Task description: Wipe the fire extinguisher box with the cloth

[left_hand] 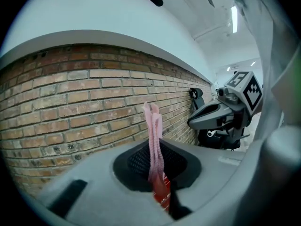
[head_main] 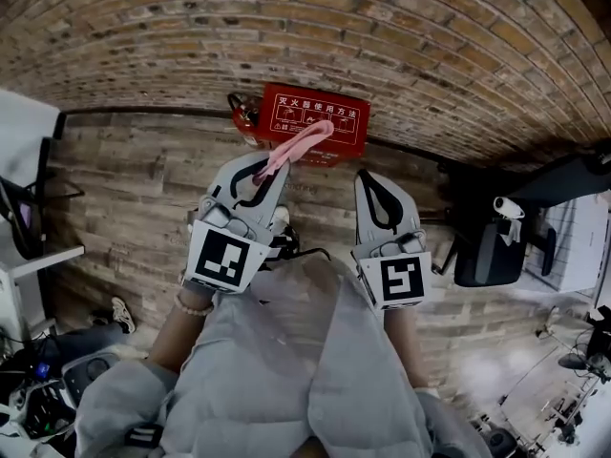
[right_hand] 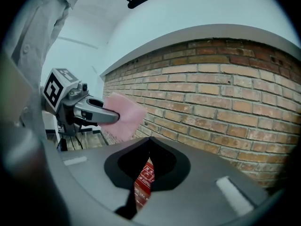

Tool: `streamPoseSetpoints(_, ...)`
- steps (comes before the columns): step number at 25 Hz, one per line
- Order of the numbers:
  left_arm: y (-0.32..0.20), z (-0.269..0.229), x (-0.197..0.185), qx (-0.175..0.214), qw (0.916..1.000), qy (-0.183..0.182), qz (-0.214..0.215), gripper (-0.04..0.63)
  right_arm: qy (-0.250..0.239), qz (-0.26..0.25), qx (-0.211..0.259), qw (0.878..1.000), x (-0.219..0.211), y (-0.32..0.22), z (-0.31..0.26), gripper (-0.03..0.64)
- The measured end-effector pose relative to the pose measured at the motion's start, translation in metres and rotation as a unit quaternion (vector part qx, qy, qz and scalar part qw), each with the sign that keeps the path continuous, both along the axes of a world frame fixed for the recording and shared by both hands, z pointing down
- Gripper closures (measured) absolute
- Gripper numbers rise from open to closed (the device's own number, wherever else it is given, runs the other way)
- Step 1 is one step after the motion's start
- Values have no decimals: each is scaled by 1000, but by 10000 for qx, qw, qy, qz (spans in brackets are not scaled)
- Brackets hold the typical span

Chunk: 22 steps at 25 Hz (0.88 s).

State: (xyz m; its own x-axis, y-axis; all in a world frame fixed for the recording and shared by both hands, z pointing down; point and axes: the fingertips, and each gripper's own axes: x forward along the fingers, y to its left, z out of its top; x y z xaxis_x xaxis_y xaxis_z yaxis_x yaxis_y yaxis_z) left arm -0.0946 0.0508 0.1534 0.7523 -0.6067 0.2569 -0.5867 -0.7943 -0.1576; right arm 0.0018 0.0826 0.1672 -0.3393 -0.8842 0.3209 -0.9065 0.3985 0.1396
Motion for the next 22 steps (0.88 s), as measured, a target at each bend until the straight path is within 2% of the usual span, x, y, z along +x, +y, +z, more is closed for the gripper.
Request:
streamPoseSetpoints(13,-34,24,22,-438,9990,-76,95,583,-190,213,-104,9995,24,-31,14,609)
streamPoseSetpoints(22,-37,35,46,-472,9983,-322,116,583,-248,-24,-385,9989,45,-35,36,609)
